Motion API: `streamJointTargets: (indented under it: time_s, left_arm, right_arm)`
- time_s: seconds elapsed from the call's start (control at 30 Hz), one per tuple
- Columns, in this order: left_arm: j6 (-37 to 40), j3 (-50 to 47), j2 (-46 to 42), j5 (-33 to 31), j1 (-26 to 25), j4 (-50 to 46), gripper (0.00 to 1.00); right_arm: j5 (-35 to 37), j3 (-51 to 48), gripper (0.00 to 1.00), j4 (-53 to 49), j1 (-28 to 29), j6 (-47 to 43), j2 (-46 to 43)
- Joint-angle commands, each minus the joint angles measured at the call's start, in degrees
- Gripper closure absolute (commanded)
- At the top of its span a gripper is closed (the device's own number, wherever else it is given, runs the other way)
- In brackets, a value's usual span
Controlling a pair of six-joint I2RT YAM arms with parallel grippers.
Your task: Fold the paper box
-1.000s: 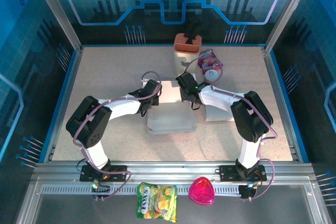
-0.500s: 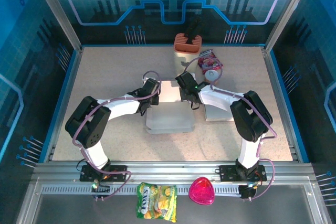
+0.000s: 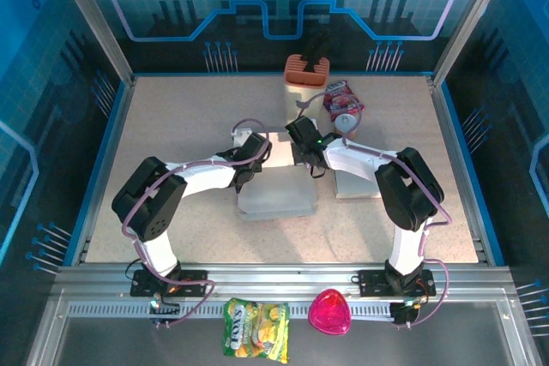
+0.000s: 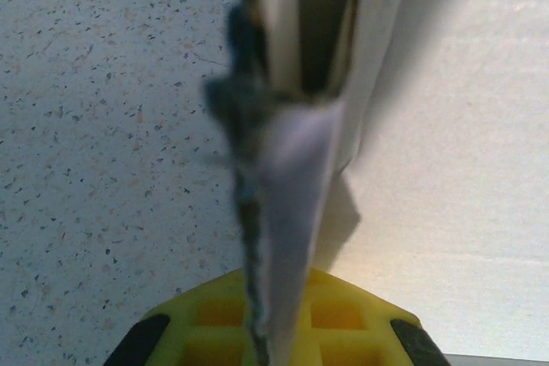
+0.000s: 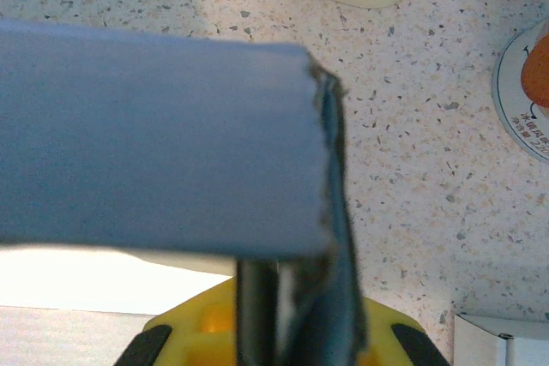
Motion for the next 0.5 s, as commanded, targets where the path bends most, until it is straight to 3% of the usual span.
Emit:
streamJointTargets:
  time_s: [0.0, 0.07, 0.2, 0.3, 0.47]
  left_arm:
    - [0.6, 0.6, -0.8, -1.4, 0.0, -2.2, 0.90]
    - [3.2, -0.1, -3.2, 0.9, 0.1, 0.2, 0.75]
    - [7.5, 0.3, -5.7, 6.6, 1.1, 2.2, 0.57]
    - [9.4, 1.4, -5.3, 9.3, 1.9, 1.6, 0.54]
    - [9.5, 2.2, -3.7, 10.4, 3.0, -0.2, 0.59]
  right_arm:
    - [-0.6, 0.6, 1.00, -2.5, 0.7, -1.3, 1.6]
    - [-0.8, 0.8, 1.00, -2.5, 0.7, -1.3, 1.7]
    - [-1.0, 1.2, 1.00, -2.8, 0.6, -1.3, 2.1]
    - [-1.3, 1.6, 1.00, -3.2, 0.6, -1.3, 2.3]
    - [-1.6, 1.8, 1.00, -3.6, 0.4, -1.2, 2.3]
